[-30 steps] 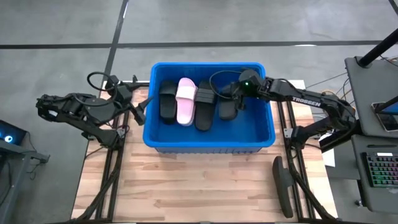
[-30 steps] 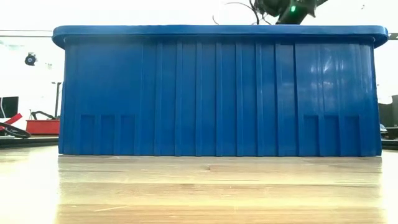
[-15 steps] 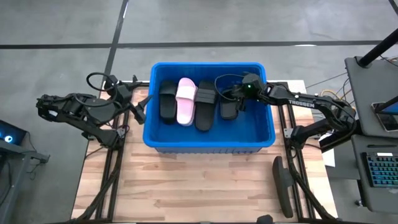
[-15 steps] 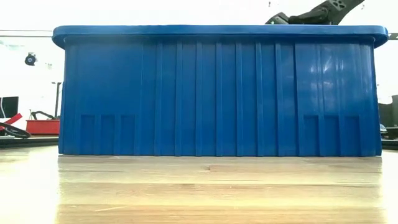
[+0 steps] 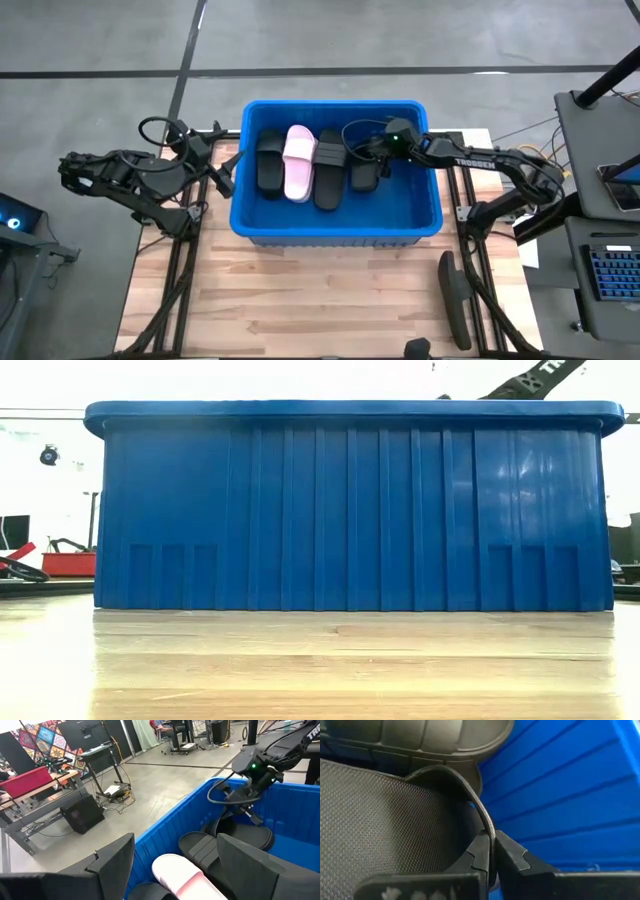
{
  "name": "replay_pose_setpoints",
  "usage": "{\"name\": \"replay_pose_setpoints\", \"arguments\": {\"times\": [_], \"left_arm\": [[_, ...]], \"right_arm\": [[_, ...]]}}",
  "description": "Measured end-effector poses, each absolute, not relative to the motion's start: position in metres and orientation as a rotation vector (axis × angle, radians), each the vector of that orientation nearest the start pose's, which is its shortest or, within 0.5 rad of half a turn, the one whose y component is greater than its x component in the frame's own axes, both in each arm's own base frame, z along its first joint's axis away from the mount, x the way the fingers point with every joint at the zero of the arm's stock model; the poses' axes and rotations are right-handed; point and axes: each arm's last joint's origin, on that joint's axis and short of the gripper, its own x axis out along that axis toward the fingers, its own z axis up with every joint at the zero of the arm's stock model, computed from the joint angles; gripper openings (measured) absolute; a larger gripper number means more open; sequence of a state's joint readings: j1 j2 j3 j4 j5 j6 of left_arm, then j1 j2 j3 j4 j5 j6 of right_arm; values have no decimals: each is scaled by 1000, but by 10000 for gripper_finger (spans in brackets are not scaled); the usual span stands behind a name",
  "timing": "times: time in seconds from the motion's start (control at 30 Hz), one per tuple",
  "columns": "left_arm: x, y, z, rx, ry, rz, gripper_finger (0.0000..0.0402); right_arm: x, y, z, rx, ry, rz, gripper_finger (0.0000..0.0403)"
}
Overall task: Pick and place slides into bin
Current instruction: Put the black slipper into the blue container
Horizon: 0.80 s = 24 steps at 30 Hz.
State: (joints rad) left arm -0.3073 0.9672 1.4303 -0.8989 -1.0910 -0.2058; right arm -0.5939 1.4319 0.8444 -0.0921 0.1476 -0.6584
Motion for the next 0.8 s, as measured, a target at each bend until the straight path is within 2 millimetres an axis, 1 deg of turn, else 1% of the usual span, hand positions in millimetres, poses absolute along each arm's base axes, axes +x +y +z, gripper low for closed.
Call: {"name": "replay_pose_setpoints", "arguments": {"times": [0.17, 0.33, 0.43, 0.6, 0.8], "left_arm": [[138, -17, 450, 94, 261, 800, 267], [140, -17, 449, 98, 265, 800, 267], [141, -18, 448, 101, 269, 800, 267], [142, -18, 448, 105, 272, 800, 267], [142, -18, 448, 105, 272, 800, 267]], "right_arm": [[246, -176, 203, -417, 899, -413, 9], [249, -181, 193, -356, 915, -432, 17], [248, -182, 190, -311, 920, -453, 32], [246, -182, 192, -307, 925, -454, 62], [243, -180, 189, -250, 954, -461, 111]]}}
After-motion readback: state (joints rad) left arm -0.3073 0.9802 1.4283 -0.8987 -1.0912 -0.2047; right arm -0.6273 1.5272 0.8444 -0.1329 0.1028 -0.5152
